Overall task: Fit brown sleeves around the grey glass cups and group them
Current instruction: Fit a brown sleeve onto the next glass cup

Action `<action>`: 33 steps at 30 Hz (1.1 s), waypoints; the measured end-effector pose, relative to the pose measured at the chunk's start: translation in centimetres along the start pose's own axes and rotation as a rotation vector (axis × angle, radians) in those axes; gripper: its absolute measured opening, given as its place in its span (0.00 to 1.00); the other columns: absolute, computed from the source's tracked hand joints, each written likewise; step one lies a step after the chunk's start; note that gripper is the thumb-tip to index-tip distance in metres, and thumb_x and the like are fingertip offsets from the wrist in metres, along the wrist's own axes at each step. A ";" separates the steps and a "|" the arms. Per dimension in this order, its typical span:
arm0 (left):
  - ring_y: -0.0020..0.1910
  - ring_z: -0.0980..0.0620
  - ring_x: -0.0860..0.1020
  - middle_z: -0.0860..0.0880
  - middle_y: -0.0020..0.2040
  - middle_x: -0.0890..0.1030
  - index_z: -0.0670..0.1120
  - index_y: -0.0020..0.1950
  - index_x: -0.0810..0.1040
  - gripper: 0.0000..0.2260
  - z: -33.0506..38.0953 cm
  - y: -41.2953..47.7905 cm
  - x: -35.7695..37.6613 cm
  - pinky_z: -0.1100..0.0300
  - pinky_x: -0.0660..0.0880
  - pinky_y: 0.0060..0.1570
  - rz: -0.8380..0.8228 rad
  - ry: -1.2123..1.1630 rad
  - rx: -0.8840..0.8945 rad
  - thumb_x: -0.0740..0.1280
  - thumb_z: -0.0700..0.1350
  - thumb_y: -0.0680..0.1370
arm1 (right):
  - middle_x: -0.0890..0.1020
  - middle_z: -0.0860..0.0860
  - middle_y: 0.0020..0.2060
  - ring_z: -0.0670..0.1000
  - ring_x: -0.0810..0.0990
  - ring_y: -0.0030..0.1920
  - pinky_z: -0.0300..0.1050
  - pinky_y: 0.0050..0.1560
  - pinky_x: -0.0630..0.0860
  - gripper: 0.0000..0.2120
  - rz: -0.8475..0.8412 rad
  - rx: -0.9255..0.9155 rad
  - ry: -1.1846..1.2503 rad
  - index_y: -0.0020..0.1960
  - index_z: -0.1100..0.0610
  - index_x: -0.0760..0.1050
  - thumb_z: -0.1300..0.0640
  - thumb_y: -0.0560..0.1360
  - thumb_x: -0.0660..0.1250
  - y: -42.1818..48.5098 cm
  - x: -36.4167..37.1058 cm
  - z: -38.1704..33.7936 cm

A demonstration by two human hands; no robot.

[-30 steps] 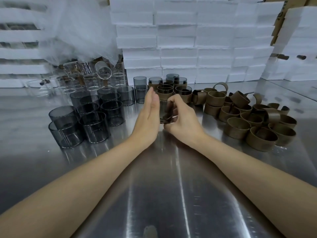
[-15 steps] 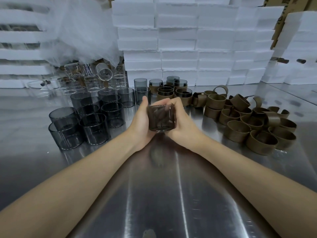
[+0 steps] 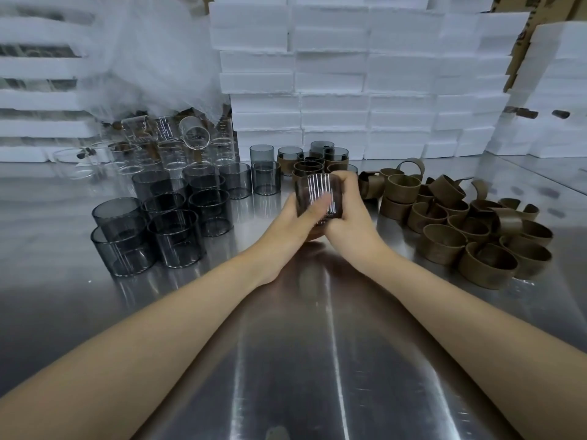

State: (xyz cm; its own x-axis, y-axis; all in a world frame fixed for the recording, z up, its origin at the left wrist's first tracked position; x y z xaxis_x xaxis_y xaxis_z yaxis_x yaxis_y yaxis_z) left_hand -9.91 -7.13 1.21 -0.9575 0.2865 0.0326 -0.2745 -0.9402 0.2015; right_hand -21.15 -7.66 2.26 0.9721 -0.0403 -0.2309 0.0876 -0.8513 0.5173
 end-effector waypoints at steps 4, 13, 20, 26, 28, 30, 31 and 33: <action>0.59 0.46 0.80 0.42 0.62 0.80 0.45 0.69 0.70 0.26 -0.1 -0.1 -0.1 0.51 0.77 0.58 -0.020 0.026 0.021 0.70 0.54 0.75 | 0.78 0.49 0.42 0.45 0.80 0.38 0.44 0.34 0.80 0.28 -0.042 0.007 -0.153 0.59 0.51 0.63 0.76 0.67 0.55 -0.1 -0.3 -0.2; 0.78 0.54 0.54 0.53 0.80 0.48 0.66 0.74 0.41 0.45 0.5 -0.8 0.0 0.49 0.58 0.76 -0.015 0.328 0.218 0.73 0.53 0.73 | 0.80 0.59 0.27 0.58 0.76 0.22 0.46 0.24 0.73 0.10 -0.098 0.182 -0.386 0.41 0.62 0.75 0.70 0.69 0.56 -0.3 -1.0 0.5; 0.62 0.77 0.66 0.55 0.75 0.53 0.54 0.78 0.51 0.30 0.8 -0.7 -0.3 0.71 0.72 0.59 0.079 0.242 0.300 0.63 0.42 0.81 | 0.82 0.55 0.37 0.60 0.80 0.42 0.49 0.41 0.76 0.11 -0.064 0.164 -0.706 0.32 0.51 0.71 0.64 0.70 0.59 -0.1 -1.3 0.0; 0.59 0.44 0.80 0.53 0.73 0.63 0.59 0.71 0.64 0.18 0.6 -0.6 -0.8 0.62 0.80 0.43 0.142 -0.021 0.156 0.62 0.50 0.82 | 0.71 0.50 0.57 0.55 0.77 0.48 0.51 0.50 0.74 0.09 0.170 0.101 -0.665 0.47 0.54 0.77 0.63 0.74 0.60 0.6 -3.1 0.9; 0.51 0.46 0.84 0.54 0.77 0.59 0.59 0.70 0.67 0.17 0.6 -0.6 -0.8 0.63 0.78 0.36 0.144 -0.010 0.123 0.61 0.52 0.82 | 0.64 0.52 0.66 0.57 0.78 0.48 0.55 0.55 0.76 0.12 0.224 0.167 -0.615 0.55 0.58 0.77 0.65 0.74 0.61 1.0 -4.5 1.7; 0.47 0.47 0.85 0.59 0.79 0.53 0.59 0.69 0.68 0.16 0.5 -0.6 -0.7 0.64 0.76 0.28 0.113 0.023 0.101 0.62 0.53 0.81 | 0.56 0.54 0.73 0.60 0.79 0.52 0.57 0.56 0.77 0.15 0.257 0.256 -0.542 0.60 0.61 0.75 0.66 0.75 0.61 1.3 -5.6 2.4; 0.44 0.47 0.85 0.61 0.79 0.52 0.60 0.68 0.70 0.15 0.4 -0.6 -0.6 0.65 0.74 0.25 0.092 0.034 0.092 0.62 0.53 0.81 | 0.53 0.54 0.75 0.61 0.79 0.54 0.57 0.56 0.77 0.16 0.271 0.295 -0.516 0.61 0.61 0.74 0.67 0.75 0.61 1.4 -6.0 2.7; 0.40 0.46 0.85 0.59 0.76 0.59 0.60 0.65 0.72 0.13 0.3 -0.5 -0.6 0.66 0.73 0.23 0.075 0.039 0.068 0.64 0.53 0.80 | 0.51 0.55 0.76 0.62 0.78 0.58 0.56 0.58 0.76 0.16 0.285 0.339 -0.511 0.62 0.60 0.73 0.67 0.75 0.62 1.6 -6.4 3.0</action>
State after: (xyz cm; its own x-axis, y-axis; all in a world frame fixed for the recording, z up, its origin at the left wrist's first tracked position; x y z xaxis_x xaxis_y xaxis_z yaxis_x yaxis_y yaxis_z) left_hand -9.17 -6.73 1.41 -0.9783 0.2068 0.0127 -0.1961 -0.9438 0.2663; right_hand -27.86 -10.39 2.07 0.7148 -0.4588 -0.5278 -0.3109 -0.8845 0.3479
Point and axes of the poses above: each hand's wrist, its own y-axis towards the middle knuckle, its own x-axis out of the palm, z = x × y, the point moved 3 cm from there along y, towards the middle knuckle
